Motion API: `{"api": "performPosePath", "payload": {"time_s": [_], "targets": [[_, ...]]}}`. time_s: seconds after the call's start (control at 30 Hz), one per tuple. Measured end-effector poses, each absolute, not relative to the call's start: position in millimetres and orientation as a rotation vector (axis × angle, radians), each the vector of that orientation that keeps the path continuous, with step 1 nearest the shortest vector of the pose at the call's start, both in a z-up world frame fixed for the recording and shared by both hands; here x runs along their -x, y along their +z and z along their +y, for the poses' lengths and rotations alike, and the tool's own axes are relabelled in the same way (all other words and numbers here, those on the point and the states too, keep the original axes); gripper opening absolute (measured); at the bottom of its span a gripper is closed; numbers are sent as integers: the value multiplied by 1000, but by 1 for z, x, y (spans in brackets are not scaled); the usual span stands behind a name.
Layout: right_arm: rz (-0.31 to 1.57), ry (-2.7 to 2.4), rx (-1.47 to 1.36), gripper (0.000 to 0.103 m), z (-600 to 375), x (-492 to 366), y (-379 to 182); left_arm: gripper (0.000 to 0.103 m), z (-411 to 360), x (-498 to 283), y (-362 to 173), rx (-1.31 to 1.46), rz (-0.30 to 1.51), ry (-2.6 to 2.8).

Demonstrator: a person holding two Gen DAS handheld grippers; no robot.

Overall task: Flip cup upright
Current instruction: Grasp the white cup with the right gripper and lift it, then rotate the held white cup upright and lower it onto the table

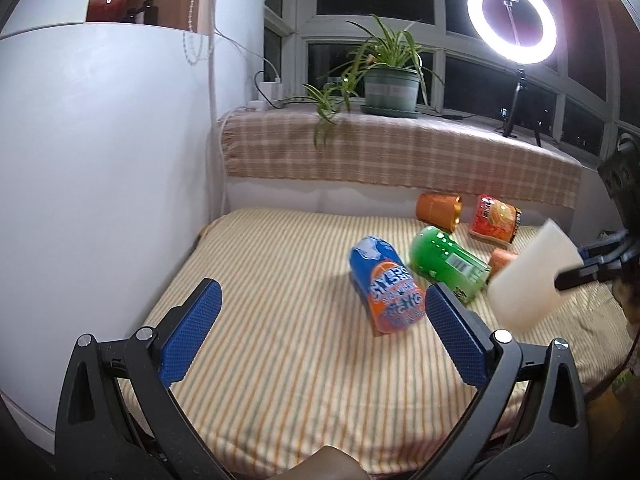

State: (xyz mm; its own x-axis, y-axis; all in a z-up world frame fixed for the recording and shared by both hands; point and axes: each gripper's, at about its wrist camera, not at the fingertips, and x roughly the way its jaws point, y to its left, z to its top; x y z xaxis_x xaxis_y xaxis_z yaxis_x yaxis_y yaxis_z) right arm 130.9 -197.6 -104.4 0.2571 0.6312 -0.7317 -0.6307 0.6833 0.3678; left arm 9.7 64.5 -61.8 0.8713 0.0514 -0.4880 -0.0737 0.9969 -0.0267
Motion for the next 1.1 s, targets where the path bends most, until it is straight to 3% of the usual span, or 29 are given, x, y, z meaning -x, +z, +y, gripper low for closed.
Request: {"api": "performPosePath", "payload": {"time_s": [0.43,1.1], "targets": [[1302,882,-125,74,-204,-135,-154,103,54,-7,-62,38,524,41],[1162,758,-219,75,-189,-160,-159,103,51,-20,-68,64,576,-22]]}}
